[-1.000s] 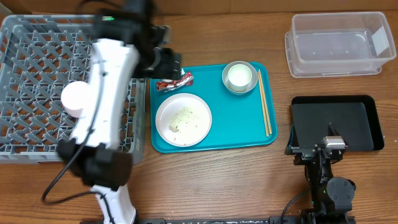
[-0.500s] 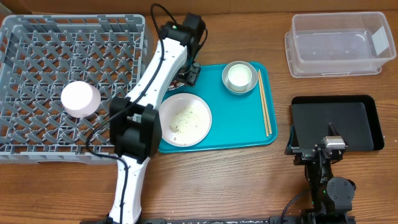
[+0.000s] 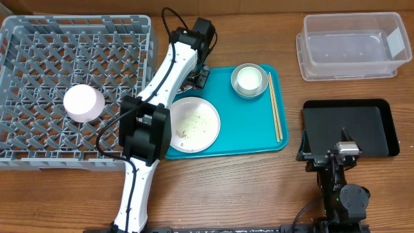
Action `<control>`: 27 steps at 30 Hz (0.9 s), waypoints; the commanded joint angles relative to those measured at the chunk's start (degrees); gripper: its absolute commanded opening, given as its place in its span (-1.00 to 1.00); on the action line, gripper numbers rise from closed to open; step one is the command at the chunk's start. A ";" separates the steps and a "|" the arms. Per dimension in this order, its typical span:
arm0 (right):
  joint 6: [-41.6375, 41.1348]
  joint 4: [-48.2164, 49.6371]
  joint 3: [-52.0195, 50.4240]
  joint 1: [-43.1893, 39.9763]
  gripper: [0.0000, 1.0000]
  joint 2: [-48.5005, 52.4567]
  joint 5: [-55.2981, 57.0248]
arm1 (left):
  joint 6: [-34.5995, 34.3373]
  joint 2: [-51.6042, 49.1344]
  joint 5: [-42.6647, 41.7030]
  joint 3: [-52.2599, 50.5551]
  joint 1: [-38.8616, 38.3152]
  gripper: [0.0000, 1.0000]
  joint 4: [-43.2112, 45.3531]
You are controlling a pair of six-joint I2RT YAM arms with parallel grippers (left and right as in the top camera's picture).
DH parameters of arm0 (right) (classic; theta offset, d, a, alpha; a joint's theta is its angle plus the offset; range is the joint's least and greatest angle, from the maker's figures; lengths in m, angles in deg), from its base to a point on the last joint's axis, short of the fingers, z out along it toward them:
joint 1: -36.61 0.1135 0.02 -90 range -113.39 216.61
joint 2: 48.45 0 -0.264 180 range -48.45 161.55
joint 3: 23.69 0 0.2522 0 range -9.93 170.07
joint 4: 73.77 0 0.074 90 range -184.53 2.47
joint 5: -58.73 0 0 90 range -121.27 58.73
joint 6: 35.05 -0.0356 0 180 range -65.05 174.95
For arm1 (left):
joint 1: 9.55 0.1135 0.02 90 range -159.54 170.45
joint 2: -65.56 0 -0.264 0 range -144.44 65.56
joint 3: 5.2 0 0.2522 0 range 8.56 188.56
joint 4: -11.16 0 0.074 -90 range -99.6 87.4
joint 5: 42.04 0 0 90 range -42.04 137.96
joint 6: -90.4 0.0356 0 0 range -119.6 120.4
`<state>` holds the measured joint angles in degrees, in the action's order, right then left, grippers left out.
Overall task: Sort waste into correct bins and load items into the dishwasher
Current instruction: 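Raise the left arm and swing it over the teal tray toward the cup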
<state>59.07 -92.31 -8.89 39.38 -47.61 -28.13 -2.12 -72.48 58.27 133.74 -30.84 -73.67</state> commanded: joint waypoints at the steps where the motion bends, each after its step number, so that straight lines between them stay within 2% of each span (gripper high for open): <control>1: 0.22 0.17 -0.57 0.39 0.99 -0.68 -0.28 | -1.09 -0.31 0.07 0.07 -0.09 0.09 -0.07; 3: 0.22 0.17 -0.57 0.39 0.99 -0.68 -0.28 | -3.06 -0.15 -1.81 0.59 -0.31 -0.07 -1.03; 6: 0.22 0.17 -0.57 0.39 0.99 -0.68 -0.28 | -4.37 -0.07 -8.44 3.06 -0.68 -0.19 -3.76; 8: 0.22 0.17 -0.57 0.39 0.99 -0.68 -0.28 | -4.37 -0.07 -12.55 6.16 -0.83 -0.35 -6.03; 13: 0.22 0.17 -0.57 0.39 0.99 -0.68 -0.28 | -7.34 -0.07 -20.24 17.57 -0.68 -0.26 -12.81; 14: 0.22 0.17 -0.57 0.39 0.99 -0.68 -0.28 | -8.59 -0.07 -22.34 20.50 -0.57 -0.18 -14.58; 16: 0.22 0.17 -0.57 0.39 0.99 -0.68 -0.28 | -9.99 -0.07 -30.45 24.79 -0.46 1.00 -17.94; 18: 0.22 0.17 -0.57 0.39 0.99 -0.68 -0.28 | -9.73 -0.07 -40.33 26.82 -0.48 1.00 -21.59; 19: 0.22 0.17 -0.57 0.39 0.99 -0.68 -0.28 | -9.01 -0.07 -44.28 26.97 -0.48 1.00 -23.17; 20: 0.22 0.17 -0.57 0.39 0.99 -0.68 -0.28 | -7.39 -0.07 -47.78 26.97 -0.61 0.90 -24.96; 21: 0.22 0.17 -0.57 0.39 0.99 -0.68 -0.28 | -6.62 -0.07 -49.00 26.84 -0.76 0.64 -25.79; 22: 0.22 0.17 -0.57 0.39 0.99 -0.68 -0.28 | -6.01 -0.07 -49.62 25.86 -1.09 0.04 -25.77; 23: 0.22 0.17 -0.57 0.39 0.99 -0.68 -0.28 | -6.08 0.26 -49.57 24.92 -1.73 -0.18 -25.77; 25: 0.22 0.17 -0.57 0.39 1.00 -0.68 -0.28 | -6.58 0.26 -49.33 24.09 -3.08 -0.17 -25.77; 27: 0.22 0.17 -0.57 0.39 0.99 -0.68 -0.28 | -8.46 0.26 -46.82 23.08 -4.79 0.01 -25.77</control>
<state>59.09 -92.31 -8.89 39.38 -47.61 -28.13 -9.55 -72.46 14.23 158.31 -32.92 -99.26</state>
